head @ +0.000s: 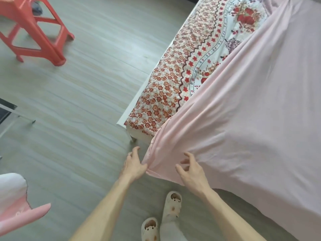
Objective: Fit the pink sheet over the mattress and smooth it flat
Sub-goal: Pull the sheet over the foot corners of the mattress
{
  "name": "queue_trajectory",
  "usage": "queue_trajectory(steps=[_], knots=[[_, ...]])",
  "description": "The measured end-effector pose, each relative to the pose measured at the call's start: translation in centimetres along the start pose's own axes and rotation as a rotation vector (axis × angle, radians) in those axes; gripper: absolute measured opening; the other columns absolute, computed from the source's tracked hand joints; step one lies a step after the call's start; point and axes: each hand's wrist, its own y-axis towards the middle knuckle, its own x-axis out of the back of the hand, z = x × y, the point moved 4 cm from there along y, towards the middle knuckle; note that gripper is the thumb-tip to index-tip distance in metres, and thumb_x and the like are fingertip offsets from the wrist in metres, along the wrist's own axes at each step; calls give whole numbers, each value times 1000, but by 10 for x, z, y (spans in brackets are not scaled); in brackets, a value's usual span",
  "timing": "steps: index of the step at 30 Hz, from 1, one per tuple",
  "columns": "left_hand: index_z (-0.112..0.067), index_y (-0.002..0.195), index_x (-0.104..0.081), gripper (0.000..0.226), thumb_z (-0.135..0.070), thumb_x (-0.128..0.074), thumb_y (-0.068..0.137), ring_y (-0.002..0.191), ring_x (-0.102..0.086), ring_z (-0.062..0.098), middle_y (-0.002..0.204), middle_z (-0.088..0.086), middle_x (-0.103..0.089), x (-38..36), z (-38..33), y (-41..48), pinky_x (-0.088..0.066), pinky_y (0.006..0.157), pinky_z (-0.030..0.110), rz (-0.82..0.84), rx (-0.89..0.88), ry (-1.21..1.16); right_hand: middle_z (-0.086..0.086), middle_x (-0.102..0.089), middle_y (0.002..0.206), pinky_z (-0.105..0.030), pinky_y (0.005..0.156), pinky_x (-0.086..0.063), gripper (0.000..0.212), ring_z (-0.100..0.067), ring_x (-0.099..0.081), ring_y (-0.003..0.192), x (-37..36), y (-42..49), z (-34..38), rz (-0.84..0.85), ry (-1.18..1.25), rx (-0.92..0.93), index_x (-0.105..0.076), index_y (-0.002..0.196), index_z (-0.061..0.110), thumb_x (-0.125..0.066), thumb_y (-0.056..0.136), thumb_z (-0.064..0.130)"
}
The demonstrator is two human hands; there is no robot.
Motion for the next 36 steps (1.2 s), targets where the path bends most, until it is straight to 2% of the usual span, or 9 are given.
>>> queue_trajectory(steps=[6,14,17,22,24,26,29,33,36], knots=[[-28,137,-40,47,-40,-52,93,121,-50,24,136,5,-49,23,-84,31,-45,98,44,-180,-187,64,9,-58,117,-34,92,-52,54,-8,-59,103,29,28,26,-97,113,47,-40,141,30,-60,92,39],[-17,114,-37,27,-39,-41,98,82,-61,23,96,5,-62,-3,-162,98,-53,72,40,-9,-192,393,12,-59,120,-28,90,-52,42,-1,-57,105,84,99,53,-229,165,127,-50,133,30,-59,92,34],[-12,104,-53,34,-44,-44,96,76,-55,17,94,3,-64,-4,-160,102,-50,69,38,155,-162,262,12,-59,122,-27,94,-48,37,-5,-57,110,93,116,68,-225,98,213,-55,131,32,-57,94,33],[-24,91,-50,32,-51,-37,100,61,-62,20,69,-1,-65,28,-161,65,-53,58,37,-99,-477,368,11,-48,145,-39,114,-32,34,-14,-36,136,86,140,112,-42,-300,346,-57,130,42,-39,101,45],[-24,100,-55,35,-50,-31,101,59,-64,24,68,1,-66,38,-161,47,-50,51,35,-156,-621,408,10,-45,146,-44,111,-32,40,-19,-32,137,79,147,119,75,-533,302,-57,127,41,-31,100,54],[-24,105,-62,37,-47,-33,102,56,-64,24,65,2,-67,50,-155,37,-45,47,32,-193,-641,404,3,-52,129,-42,99,-39,46,-22,-42,123,83,146,122,-43,-608,237,-62,118,33,-29,97,57],[-30,110,-60,23,-42,-41,102,56,-63,23,66,2,-67,65,-137,30,-45,51,31,-163,-588,366,-7,-57,110,-41,85,-46,47,-30,-55,104,95,132,113,-278,-523,88,-60,113,19,-35,91,52],[-39,110,-55,22,-40,-39,95,47,-61,25,60,-2,-66,91,-119,-1,-42,36,32,-190,-735,413,-7,-67,113,-43,90,-50,78,-32,-61,108,90,91,100,0,-339,-319,-54,123,22,-21,84,81],[-44,124,-54,35,-36,-49,91,41,-56,17,59,-8,-62,111,-124,-26,-42,30,30,-170,-876,505,-2,-63,114,-42,90,-50,83,-28,-61,107,92,61,137,-165,-176,-298,-56,116,24,-23,77,90]])
